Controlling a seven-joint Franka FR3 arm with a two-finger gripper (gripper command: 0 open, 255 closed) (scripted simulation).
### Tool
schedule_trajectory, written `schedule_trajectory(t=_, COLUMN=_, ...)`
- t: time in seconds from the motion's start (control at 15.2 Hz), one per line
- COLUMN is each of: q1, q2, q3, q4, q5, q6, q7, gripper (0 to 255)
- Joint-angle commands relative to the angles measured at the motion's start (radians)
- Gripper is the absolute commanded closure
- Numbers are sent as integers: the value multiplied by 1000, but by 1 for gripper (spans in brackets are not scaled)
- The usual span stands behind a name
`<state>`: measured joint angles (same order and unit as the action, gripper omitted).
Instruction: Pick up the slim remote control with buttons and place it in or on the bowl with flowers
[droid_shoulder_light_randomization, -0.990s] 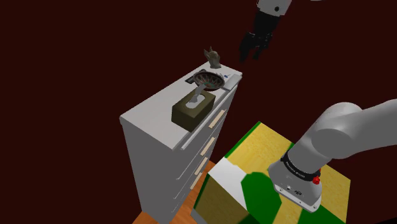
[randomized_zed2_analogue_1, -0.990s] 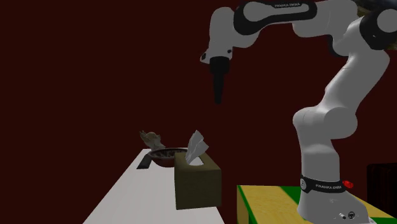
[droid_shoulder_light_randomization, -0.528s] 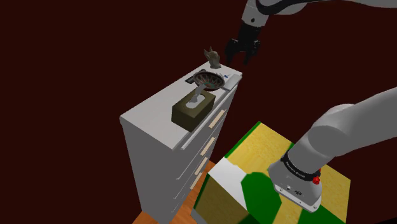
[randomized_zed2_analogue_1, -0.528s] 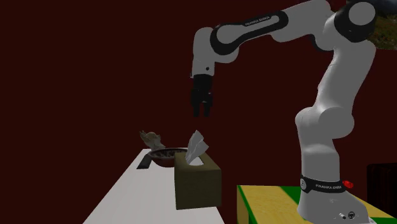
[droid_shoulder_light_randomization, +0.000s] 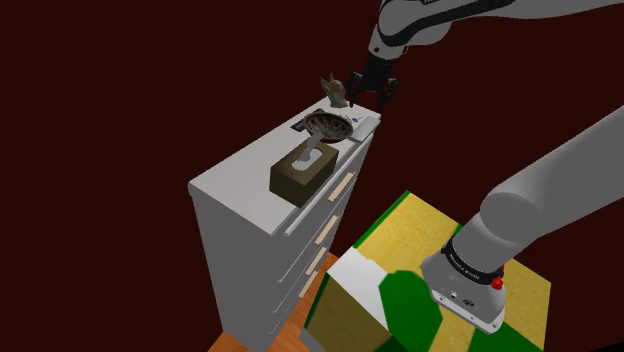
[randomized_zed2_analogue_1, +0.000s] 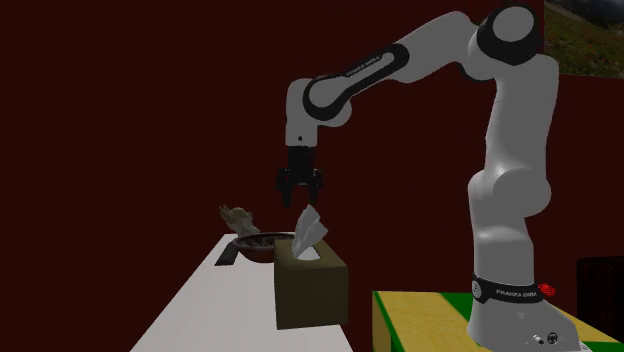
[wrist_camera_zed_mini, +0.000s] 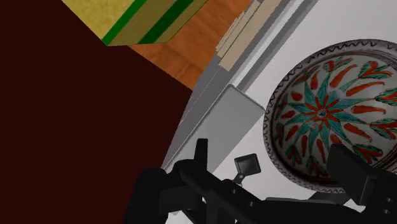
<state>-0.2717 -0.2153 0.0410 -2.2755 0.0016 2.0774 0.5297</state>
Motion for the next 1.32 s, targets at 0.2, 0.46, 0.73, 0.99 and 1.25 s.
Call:
schedule_trajectory(t=0.2, q1=-56, q2=132, q3=-32, q4=34, q5=-18, q6=85, q7=145, gripper=0)
schedule_trajectory(t=0.46, q1=-94, q2=231, q3=-65, q4=68, q5=-25, q6=140, q7=253, gripper=0)
schedule_trajectory(t=0.73, q1=-96, q2=259, q3=-68, q4=52, q5=-25, q6=183, q7=260, gripper=0)
schedule_trajectory(t=0.99, q1=-97, q2=295, q3=-69, q4=29, q5=-25, q6=243, q7=259, gripper=0)
schedule_trajectory(t=1.25, q1=-97, q2=295, q3=-69, q4=29, q5=-25, q6=243, q7=259, gripper=0)
